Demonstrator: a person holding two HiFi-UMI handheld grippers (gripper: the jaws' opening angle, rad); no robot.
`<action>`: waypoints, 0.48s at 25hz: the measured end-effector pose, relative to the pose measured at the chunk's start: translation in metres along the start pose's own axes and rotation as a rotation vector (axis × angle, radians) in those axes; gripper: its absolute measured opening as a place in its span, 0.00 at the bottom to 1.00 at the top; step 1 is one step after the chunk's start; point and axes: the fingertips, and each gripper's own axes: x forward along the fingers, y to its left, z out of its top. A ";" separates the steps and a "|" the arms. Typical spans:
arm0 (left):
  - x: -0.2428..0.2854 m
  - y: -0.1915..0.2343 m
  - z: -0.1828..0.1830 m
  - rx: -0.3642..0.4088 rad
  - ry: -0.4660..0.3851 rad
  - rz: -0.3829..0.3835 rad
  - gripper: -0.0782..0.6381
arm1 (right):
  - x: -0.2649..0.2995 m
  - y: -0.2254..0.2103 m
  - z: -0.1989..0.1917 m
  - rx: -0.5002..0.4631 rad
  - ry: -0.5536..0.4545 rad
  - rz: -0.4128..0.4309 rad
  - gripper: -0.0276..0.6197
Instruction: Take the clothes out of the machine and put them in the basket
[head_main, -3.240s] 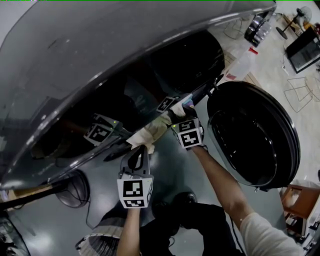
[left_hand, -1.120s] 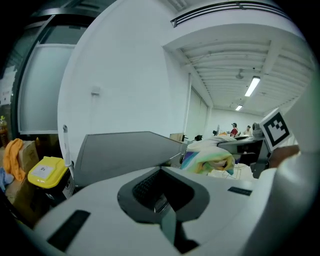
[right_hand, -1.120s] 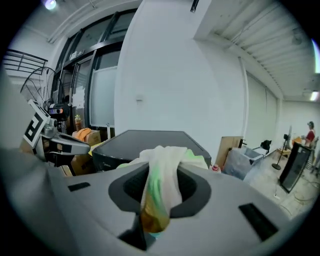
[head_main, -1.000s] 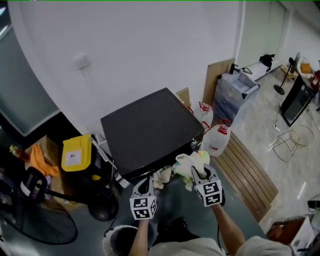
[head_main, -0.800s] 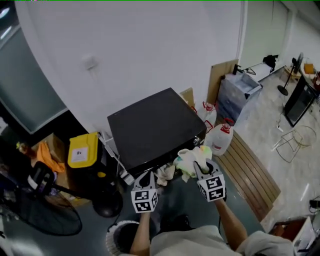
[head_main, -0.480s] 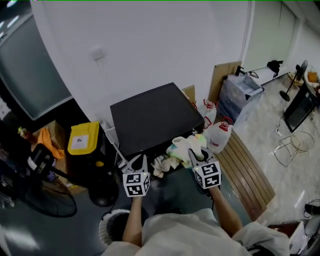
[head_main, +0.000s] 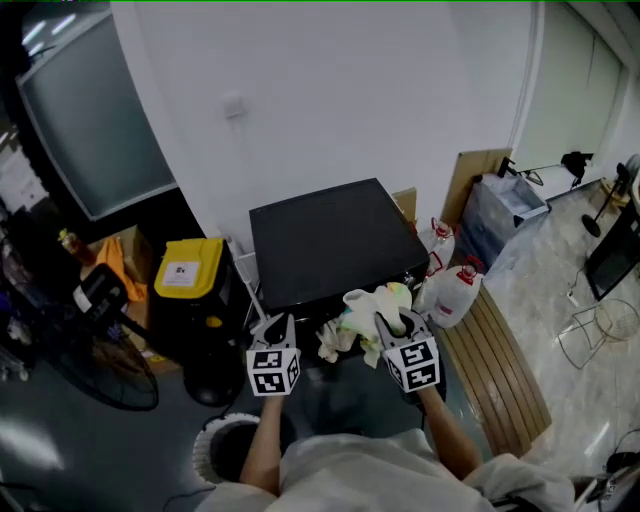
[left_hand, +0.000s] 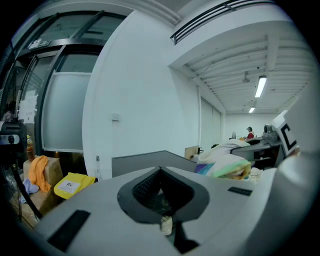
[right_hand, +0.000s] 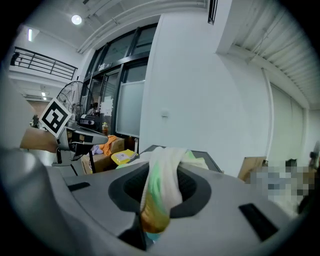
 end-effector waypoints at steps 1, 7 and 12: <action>-0.005 0.005 0.001 -0.004 -0.004 0.013 0.13 | 0.002 0.008 0.001 -0.009 -0.001 0.017 0.19; -0.061 0.055 -0.001 -0.042 -0.042 0.127 0.13 | 0.015 0.074 0.014 -0.061 -0.010 0.142 0.19; -0.143 0.106 -0.026 -0.090 -0.038 0.259 0.13 | 0.022 0.157 0.030 -0.101 -0.028 0.277 0.19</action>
